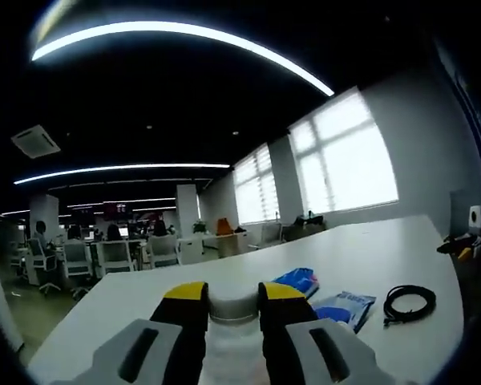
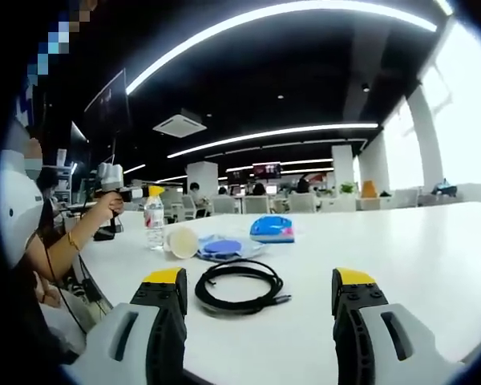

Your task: Arrange the tabletop items into an orderly group along one side of the table until the central work area is clear of visible clutter.

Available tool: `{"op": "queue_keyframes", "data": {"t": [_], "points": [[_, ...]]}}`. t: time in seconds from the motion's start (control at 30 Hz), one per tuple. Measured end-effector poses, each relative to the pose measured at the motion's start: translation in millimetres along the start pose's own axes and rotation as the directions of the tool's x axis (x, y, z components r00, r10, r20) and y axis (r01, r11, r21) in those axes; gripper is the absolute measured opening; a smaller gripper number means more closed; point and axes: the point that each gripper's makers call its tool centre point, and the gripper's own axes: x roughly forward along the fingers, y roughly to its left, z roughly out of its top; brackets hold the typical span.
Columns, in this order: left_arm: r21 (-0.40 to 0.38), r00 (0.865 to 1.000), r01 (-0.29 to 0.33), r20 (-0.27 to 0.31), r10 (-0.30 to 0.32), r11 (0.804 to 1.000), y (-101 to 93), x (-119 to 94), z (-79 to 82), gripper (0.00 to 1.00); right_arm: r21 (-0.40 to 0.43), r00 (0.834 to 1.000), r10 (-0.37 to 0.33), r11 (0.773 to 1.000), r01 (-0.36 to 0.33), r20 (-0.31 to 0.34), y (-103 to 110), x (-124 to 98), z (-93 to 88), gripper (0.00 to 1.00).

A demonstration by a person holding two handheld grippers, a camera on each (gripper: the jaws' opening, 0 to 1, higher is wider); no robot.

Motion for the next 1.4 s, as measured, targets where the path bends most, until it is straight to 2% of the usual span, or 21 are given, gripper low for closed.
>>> {"op": "queue_keyframes", "data": {"t": [0.27, 0.37, 0.83, 0.97, 1.03, 1.07, 1.23, 1.4], "points": [[-0.018, 1.000, -0.009, 0.009, 0.009, 1.000, 5.5, 12, 3.9, 0.22, -0.003, 1.000, -0.012, 1.000, 0.012, -0.001, -3, -1, -1.1, 0.71], [0.002, 1.000, -0.015, -0.002, 0.015, 1.000, 6.2, 15, 3.8, 0.22, -0.003, 1.000, -0.018, 1.000, 0.018, -0.005, -4, -1, -2.6, 0.71], [-0.002, 0.999, -0.034, -0.001, 0.034, 0.999, 6.5, 8, 3.9, 0.23, 0.005, 1.000, -0.017, 1.000, 0.017, -0.018, -6, 0, -9.5, 0.71], [-0.014, 0.999, -0.045, 0.003, 0.045, 0.999, 7.8, 5, 8.5, 0.25, 0.011, 1.000, -0.019, 1.000, 0.019, -0.019, -5, -1, -11.4, 0.71], [0.026, 0.996, -0.066, -0.059, 0.067, 0.997, 10.7, 2, 0.5, 0.29, 0.012, 1.000, -0.021, 1.000, 0.022, -0.022, -6, -2, -12.4, 0.71], [0.032, 0.994, -0.076, -0.072, 0.078, 0.997, 11.4, 2, -2.5, 0.30, 0.012, 0.999, -0.022, 1.000, 0.022, -0.024, -7, -2, -12.9, 0.71], [-0.018, 0.993, -0.068, -0.093, 0.066, 0.998, 9.5, 2, -14.3, 0.32, 0.015, 1.000, -0.019, 1.000, 0.019, -0.020, -6, -2, -12.5, 0.71], [-0.045, 0.993, -0.063, -0.105, 0.058, 0.997, 6.8, 5, -18.9, 0.32, 0.011, 1.000, -0.015, 1.000, 0.015, -0.017, -5, -2, -11.4, 0.71]]}}
